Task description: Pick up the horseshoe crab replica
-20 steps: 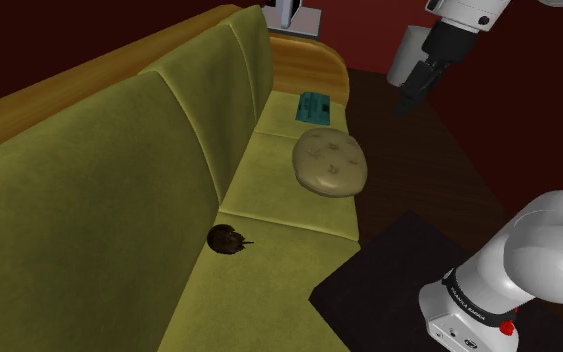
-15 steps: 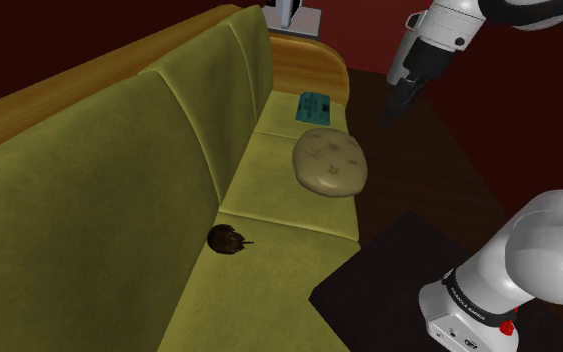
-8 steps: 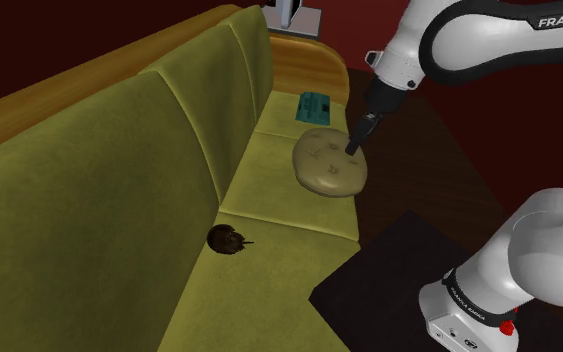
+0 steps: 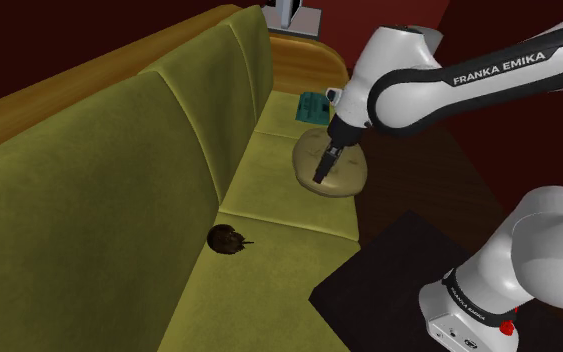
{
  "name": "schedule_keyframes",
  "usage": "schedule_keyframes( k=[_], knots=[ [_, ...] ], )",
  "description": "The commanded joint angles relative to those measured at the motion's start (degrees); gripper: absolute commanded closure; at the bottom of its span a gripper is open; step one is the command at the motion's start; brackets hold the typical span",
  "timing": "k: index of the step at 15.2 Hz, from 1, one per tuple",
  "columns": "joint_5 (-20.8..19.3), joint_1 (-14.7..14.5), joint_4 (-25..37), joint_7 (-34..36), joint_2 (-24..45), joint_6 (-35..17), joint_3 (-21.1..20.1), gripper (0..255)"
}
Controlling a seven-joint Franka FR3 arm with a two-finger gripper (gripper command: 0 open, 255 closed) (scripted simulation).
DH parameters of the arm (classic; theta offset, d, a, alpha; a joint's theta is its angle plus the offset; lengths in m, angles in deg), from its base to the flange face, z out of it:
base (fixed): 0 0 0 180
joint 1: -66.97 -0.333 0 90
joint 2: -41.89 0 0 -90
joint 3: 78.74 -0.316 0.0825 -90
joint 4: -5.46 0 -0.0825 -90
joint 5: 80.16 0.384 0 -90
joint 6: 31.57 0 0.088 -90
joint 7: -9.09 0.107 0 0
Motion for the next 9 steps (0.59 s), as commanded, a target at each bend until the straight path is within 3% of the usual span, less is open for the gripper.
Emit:
schedule_keyframes(
  k=[1,9],
  knots=[
    [0.6,-1.1,0.1,-1.3,4.6,-5.1,-0.7,0],
    [2.0,-4.9,3.8,-5.6,22.6,-21.1,-3.5,0]
  ],
)
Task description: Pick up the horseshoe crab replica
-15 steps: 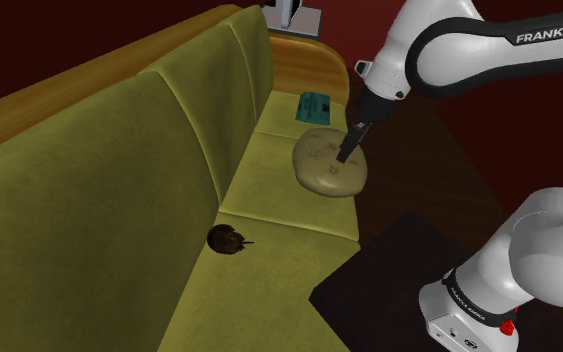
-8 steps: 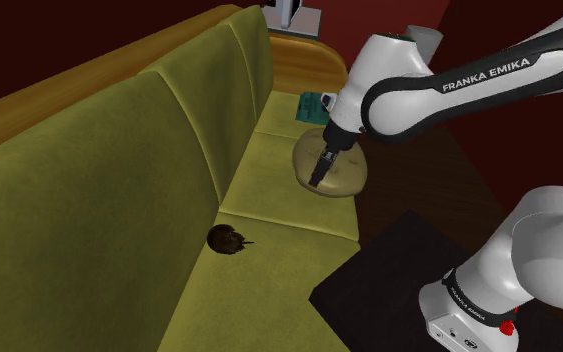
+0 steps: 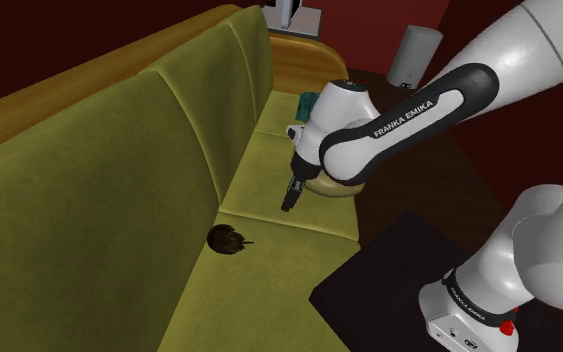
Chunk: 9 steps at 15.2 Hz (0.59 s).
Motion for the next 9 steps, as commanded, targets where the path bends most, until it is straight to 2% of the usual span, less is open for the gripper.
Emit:
schedule_keyframes(
  k=[1,9],
  knots=[
    [0.0,-0.8,1.2,-0.9,4.4,-3.6,-0.7,0],
    [-4.4,-4.8,9.8,-1.7,22.8,-15.1,-1.6,0]
  ],
)
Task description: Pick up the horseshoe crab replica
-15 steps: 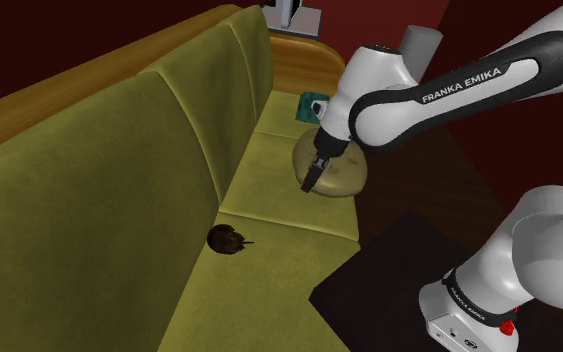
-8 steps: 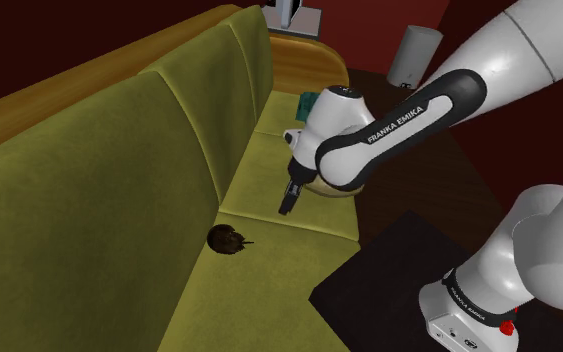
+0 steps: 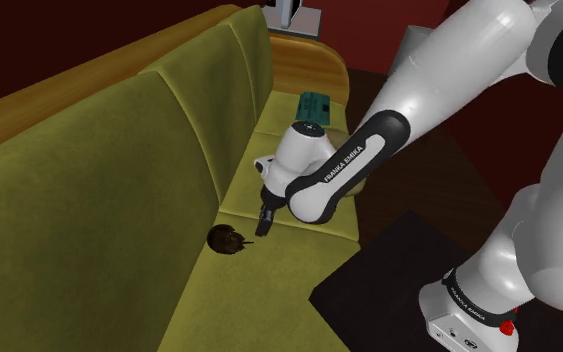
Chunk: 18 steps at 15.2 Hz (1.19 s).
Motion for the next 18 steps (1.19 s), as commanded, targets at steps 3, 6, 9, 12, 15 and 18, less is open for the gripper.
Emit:
schedule_keyframes(
  k=[3,6,9,12,15,18],
  knots=[
    [-2.7,-3.3,5.5,0.0,9.6,-4.9,0.9,0],
    [-3.2,-4.1,7.3,-0.2,13.1,-6.8,1.3,0],
    [-3.3,-4.3,8.1,-0.3,15.7,-8.5,1.5,0],
    [-3.4,-4.4,9.0,-0.4,17.8,-9.8,1.6,0],
    [-3.4,-4.4,9.0,-0.4,17.8,-9.8,1.6,255],
    [-3.4,-4.3,8.7,-0.5,17.6,-9.9,1.6,255]
  ],
)
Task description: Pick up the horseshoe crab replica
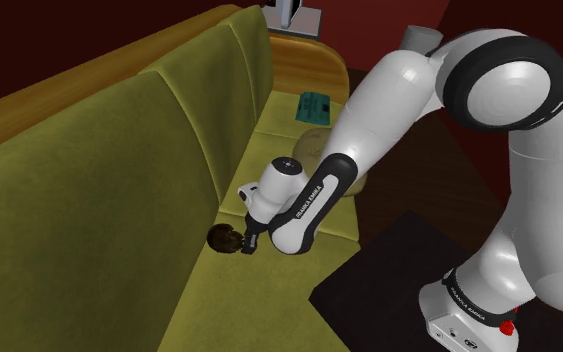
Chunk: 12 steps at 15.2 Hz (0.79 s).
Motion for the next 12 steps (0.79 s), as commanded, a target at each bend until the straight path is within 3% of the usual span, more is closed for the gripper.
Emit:
schedule_keyframes(
  k=[1,5,12],
  knots=[
    [0.0,-0.1,-0.1,0.0,0.4,0.1,-0.2,255],
    [0.0,-0.3,0.2,0.1,0.6,0.1,-0.1,255],
    [0.3,0.0,-1.9,0.4,-5.3,4.0,-0.5,255]
  ],
)
